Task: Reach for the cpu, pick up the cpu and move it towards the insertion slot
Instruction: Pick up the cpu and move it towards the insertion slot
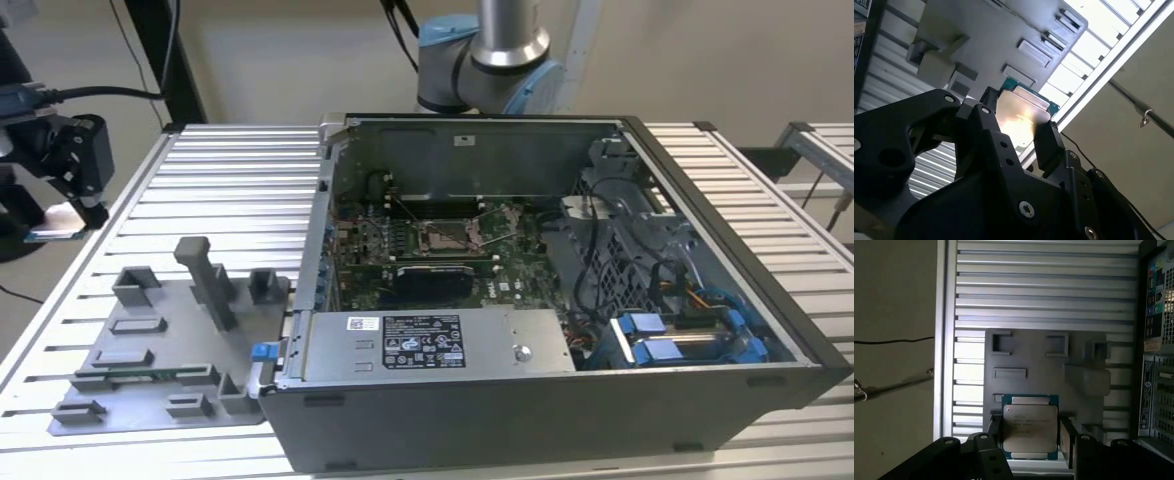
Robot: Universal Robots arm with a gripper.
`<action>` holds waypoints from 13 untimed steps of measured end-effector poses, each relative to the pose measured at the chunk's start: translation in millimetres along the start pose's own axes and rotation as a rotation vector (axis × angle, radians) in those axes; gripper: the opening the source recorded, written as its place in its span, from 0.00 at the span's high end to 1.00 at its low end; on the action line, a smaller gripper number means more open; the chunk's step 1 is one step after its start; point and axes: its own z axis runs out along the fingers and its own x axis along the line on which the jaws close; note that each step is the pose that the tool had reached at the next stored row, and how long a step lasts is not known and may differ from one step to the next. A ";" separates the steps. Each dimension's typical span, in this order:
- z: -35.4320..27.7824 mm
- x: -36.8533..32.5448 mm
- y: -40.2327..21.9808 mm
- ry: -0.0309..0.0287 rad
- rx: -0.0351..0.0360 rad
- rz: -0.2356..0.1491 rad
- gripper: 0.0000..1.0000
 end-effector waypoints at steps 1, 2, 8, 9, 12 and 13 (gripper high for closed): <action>0.0 -1.6 0.0 -0.0001 0.0000 0.000 1.00; 0.0 -3.0 0.0 0.0000 0.0000 0.000 1.00; 0.0 -12.3 -0.1 0.0000 0.0000 0.000 1.00; -0.1 -13.8 -0.2 0.0000 0.0000 0.000 1.00; -0.1 -18.0 -0.2 0.0000 0.0000 0.000 1.00; -0.1 -19.4 -0.3 0.0000 0.0000 0.000 1.00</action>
